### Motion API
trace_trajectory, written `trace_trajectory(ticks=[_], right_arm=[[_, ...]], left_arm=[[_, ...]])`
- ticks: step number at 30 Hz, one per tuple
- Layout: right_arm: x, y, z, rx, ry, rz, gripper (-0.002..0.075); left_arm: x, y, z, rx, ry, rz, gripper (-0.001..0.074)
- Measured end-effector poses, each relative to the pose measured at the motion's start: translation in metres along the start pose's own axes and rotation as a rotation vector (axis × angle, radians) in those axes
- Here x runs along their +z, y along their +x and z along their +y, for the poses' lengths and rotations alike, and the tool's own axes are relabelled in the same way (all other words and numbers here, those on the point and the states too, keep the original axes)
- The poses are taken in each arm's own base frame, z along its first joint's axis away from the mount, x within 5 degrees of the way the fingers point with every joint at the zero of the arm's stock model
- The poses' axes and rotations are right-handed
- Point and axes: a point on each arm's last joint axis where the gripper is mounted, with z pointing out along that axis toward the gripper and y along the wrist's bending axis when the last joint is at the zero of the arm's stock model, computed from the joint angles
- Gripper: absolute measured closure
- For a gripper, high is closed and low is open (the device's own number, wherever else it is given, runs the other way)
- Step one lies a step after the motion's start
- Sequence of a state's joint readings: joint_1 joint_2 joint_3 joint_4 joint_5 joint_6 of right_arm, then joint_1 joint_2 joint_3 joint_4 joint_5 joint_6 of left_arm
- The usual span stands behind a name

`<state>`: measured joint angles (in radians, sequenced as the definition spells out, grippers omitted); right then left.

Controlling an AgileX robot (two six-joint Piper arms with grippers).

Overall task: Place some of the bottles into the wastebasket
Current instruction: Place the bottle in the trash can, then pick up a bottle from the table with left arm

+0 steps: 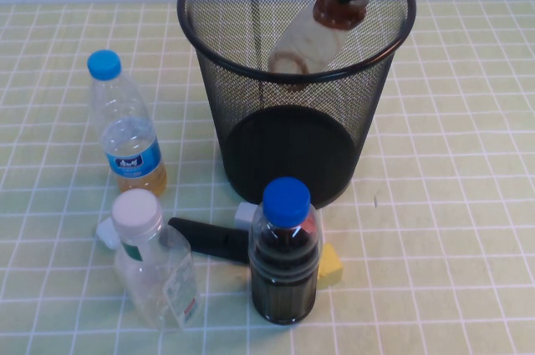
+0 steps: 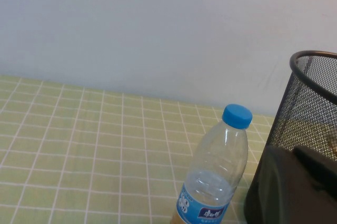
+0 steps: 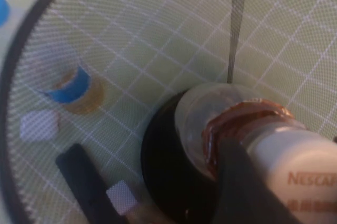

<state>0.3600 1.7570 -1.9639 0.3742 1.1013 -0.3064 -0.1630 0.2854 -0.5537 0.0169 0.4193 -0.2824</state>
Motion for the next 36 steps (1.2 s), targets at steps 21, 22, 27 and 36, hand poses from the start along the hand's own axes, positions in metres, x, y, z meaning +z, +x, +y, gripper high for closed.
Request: trace_trajectory(ticks=[21,22,27,36], right_arm=[[0.04,0.007,-0.014,0.02,0.001,0.057,0.033],[0.04,0.007,-0.014,0.02,0.001,0.057,0.0328],[0.034,0.005,-0.012,0.015,0.002,0.046,0.0326],[-0.029,-0.006,0.009,-0.051,0.019,-0.084,0.0375]], left_arm=[[0.0,0.004,0.001,0.0,-0.012,0.043,0.074],[0.0,0.005,0.001,-0.001,-0.014,0.05,0.074],[0.0,0.008,0.002,-0.004,-0.023,0.086,0.074],[-0.001,0.012,0.0,0.035,0.0,0.133,0.074]])
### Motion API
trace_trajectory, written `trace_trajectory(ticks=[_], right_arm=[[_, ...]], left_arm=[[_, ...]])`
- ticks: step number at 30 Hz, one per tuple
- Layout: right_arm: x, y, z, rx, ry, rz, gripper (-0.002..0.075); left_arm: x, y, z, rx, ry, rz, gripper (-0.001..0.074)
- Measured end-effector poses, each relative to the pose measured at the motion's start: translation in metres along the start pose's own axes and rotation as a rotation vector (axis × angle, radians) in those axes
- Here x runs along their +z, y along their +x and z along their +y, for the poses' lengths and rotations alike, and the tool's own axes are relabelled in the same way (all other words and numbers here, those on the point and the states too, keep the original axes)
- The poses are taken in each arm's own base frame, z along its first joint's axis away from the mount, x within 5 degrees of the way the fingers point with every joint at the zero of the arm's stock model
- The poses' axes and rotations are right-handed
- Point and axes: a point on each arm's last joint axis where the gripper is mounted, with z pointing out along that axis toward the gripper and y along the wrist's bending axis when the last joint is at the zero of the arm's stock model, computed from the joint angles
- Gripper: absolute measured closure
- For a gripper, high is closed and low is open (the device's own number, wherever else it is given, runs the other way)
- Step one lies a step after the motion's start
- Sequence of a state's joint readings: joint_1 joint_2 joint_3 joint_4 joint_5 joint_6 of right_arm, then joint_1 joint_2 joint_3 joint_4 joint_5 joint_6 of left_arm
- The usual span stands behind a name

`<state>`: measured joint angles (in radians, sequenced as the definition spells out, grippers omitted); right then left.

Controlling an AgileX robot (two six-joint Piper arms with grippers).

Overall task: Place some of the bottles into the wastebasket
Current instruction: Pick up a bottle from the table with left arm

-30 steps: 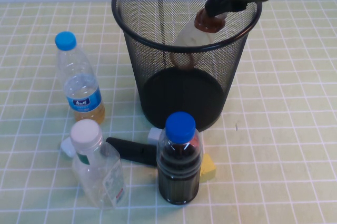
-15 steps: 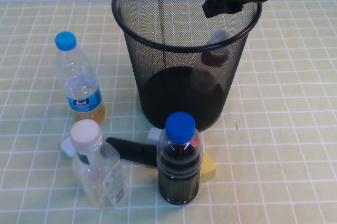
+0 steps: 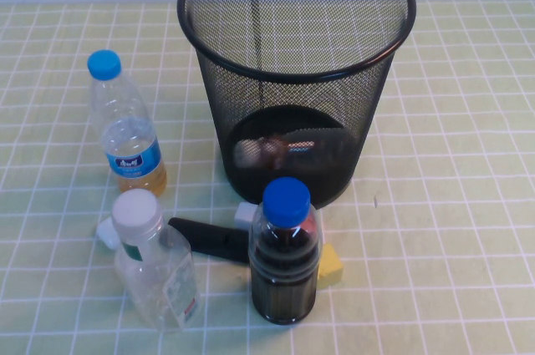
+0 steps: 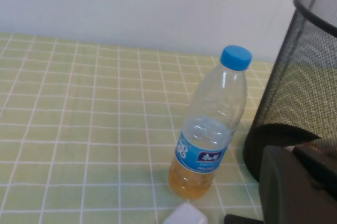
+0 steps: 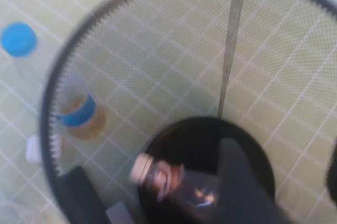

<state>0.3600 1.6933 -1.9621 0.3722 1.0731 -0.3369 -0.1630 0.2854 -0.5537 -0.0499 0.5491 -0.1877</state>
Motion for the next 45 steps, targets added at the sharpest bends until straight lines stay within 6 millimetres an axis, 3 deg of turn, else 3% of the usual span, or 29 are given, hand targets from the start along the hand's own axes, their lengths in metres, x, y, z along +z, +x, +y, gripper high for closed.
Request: trace_trajectory(ticks=[7,12,19,23,28,31,35,39,45], right_arm=[[-0.058,-0.005,0.018,-0.049,0.022,-0.08,0.0675],[-0.102,-0.003,0.03,-0.108,0.085,-0.12,0.0718],[-0.13,0.025,0.058,-0.213,0.2,-0.1,0.0724],[-0.13,0.055,0.073,-0.244,0.206,-0.116,0.0724],[-0.124,0.103,0.075,-0.191,0.191,-0.117,0.0724],[-0.116,0.133,0.074,-0.165,0.179,-0.072,0.0724],[-0.102,0.167,0.072,-0.116,0.168,0.01,0.0724],[-0.096,0.18,0.072,-0.093,0.166,0.046,0.0725],[-0.097,0.179,0.072,-0.086,0.166,0.034,0.0726]], left_arm=[[0.0,0.001,-0.011,0.098,0.114,0.065,0.074],[0.006,-0.009,-0.017,0.134,0.142,0.138,0.074],[0.024,-0.017,-0.029,0.178,0.242,0.278,0.074],[0.037,-0.018,-0.034,0.189,0.303,0.344,0.074],[0.051,-0.017,-0.037,0.217,0.345,0.408,0.0728],[0.061,-0.018,-0.04,0.256,0.39,0.445,0.0644],[0.077,-0.022,-0.043,0.288,0.429,0.518,0.045],[0.097,-0.026,-0.045,0.302,0.451,0.586,0.0337],[0.123,-0.024,-0.057,0.35,0.506,0.669,0.0313]])
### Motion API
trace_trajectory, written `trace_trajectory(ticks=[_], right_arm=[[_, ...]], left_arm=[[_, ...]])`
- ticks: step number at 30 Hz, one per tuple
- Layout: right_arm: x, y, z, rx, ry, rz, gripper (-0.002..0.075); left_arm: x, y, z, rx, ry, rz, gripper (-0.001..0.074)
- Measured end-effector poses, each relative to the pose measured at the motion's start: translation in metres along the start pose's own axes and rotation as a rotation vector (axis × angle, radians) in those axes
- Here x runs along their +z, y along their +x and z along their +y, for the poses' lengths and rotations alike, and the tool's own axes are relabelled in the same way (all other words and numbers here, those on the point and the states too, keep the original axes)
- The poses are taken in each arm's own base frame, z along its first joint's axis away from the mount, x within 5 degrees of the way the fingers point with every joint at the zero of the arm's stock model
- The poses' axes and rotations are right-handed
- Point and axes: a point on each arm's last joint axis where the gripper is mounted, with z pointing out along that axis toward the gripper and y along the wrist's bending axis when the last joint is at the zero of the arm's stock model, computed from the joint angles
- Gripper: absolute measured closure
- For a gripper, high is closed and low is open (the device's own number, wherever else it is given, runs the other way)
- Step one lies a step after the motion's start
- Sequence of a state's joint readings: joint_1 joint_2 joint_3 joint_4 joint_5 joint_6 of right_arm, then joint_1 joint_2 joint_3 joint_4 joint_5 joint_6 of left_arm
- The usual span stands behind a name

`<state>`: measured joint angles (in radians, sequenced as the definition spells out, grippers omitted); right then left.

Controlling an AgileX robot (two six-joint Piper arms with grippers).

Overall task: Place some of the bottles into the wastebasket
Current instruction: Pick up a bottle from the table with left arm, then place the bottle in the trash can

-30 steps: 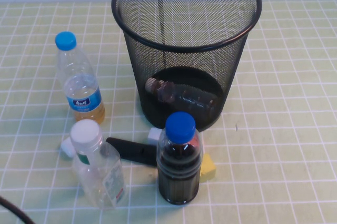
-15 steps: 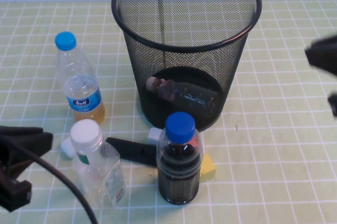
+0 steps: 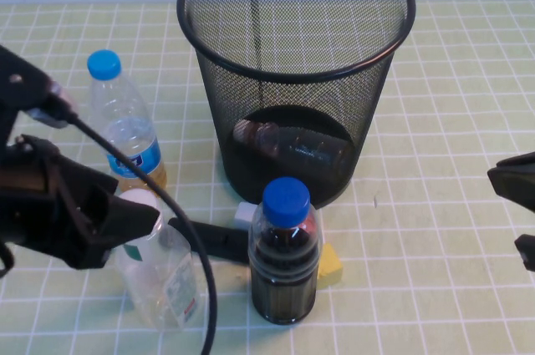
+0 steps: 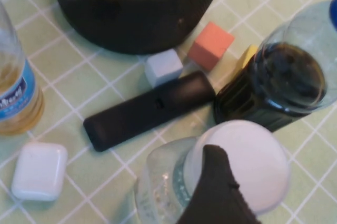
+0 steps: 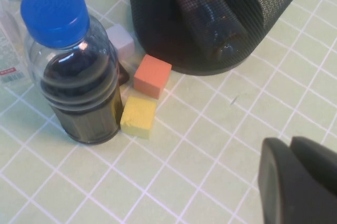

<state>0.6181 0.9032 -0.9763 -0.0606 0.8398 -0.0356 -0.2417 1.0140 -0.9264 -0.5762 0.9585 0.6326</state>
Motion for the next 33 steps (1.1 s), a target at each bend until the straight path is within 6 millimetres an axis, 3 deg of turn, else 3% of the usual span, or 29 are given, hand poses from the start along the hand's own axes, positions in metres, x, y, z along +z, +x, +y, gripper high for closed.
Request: trace_trajectory(ticks=[12,15,22,27,33], right_arm=[[0.001,0.0,-0.001,-0.01,0.013,-0.004,0.0726],[0.001,0.0,-0.002,-0.014,0.018,-0.003,0.0726],[0.001,0.0,-0.002,-0.016,0.02,-0.003,0.0726],[0.001,0.0,-0.002,-0.017,0.021,-0.004,0.0726],[0.001,0.0,-0.002,-0.019,0.023,-0.004,0.0726]], left_arm=[[0.042,-0.001,0.007,-0.051,-0.023,0.186,0.0328],[0.046,-0.003,0.009,-0.055,-0.028,0.186,0.0372],[0.045,-0.008,0.009,-0.054,-0.029,0.181,0.0382],[0.027,-0.028,0.004,-0.027,-0.011,0.165,0.0385],[-0.021,-0.058,-0.009,0.002,-0.037,0.119,0.0385]])
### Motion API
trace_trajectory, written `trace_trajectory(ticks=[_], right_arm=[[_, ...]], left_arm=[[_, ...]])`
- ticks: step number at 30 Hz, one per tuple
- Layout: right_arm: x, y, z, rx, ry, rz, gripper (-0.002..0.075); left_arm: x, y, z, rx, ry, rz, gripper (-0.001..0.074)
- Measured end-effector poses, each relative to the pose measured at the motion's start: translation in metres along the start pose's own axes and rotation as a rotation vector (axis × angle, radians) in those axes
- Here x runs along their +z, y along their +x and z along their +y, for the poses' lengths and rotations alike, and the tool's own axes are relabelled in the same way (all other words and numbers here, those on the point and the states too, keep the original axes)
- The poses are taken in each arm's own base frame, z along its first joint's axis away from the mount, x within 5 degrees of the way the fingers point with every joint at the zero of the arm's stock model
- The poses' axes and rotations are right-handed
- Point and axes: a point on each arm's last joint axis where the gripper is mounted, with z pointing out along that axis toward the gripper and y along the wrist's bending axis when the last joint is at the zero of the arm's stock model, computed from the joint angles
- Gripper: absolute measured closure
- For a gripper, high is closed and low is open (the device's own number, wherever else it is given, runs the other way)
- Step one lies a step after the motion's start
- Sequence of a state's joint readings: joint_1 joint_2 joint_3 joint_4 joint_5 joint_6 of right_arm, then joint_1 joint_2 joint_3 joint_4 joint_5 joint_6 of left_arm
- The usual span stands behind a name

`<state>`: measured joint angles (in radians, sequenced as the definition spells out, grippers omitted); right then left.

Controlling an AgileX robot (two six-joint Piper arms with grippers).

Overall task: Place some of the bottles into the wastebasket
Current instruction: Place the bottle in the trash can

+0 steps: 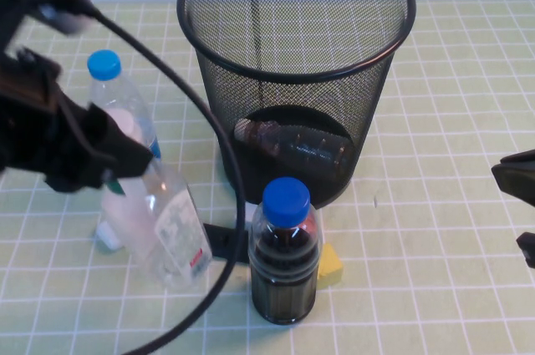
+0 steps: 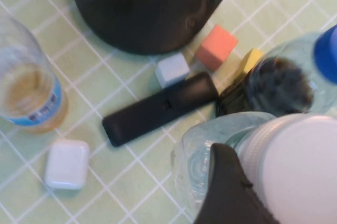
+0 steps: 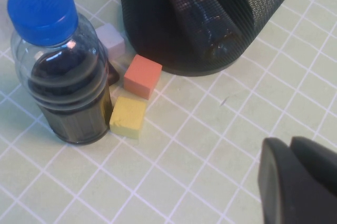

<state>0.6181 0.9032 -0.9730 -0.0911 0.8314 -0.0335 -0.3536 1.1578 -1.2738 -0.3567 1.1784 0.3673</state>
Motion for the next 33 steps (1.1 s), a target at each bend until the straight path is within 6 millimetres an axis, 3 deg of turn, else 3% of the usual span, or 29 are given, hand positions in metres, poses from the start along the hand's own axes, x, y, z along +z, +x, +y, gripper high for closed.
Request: trace_trajectory(ticks=[10,13,16,21,28,33], right_arm=[[0.0,0.0,0.0,-0.004,0.005,-0.001,0.0726],[0.0,-0.001,0.0,-0.004,0.005,-0.007,0.0726],[0.0,-0.001,0.0,-0.004,0.005,-0.013,0.0726],[0.0,-0.002,0.0,-0.004,0.005,-0.018,0.0726],[0.0,-0.003,-0.001,-0.007,0.008,-0.033,0.0726],[0.0,-0.003,-0.001,-0.007,0.009,-0.036,0.0726]], left_arm=[[-0.109,-0.036,-0.031,0.067,-0.055,-0.334,0.0385],[-0.129,-0.046,-0.038,0.073,-0.052,-0.493,0.0386],[-0.134,-0.058,-0.038,0.066,-0.038,-0.627,0.0386],[-0.106,-0.086,-0.022,0.041,-0.039,-0.675,0.0386],[-0.021,-0.118,0.014,-0.044,-0.003,-0.519,0.0386],[0.029,-0.128,0.03,-0.108,0.054,-0.432,0.0386]])
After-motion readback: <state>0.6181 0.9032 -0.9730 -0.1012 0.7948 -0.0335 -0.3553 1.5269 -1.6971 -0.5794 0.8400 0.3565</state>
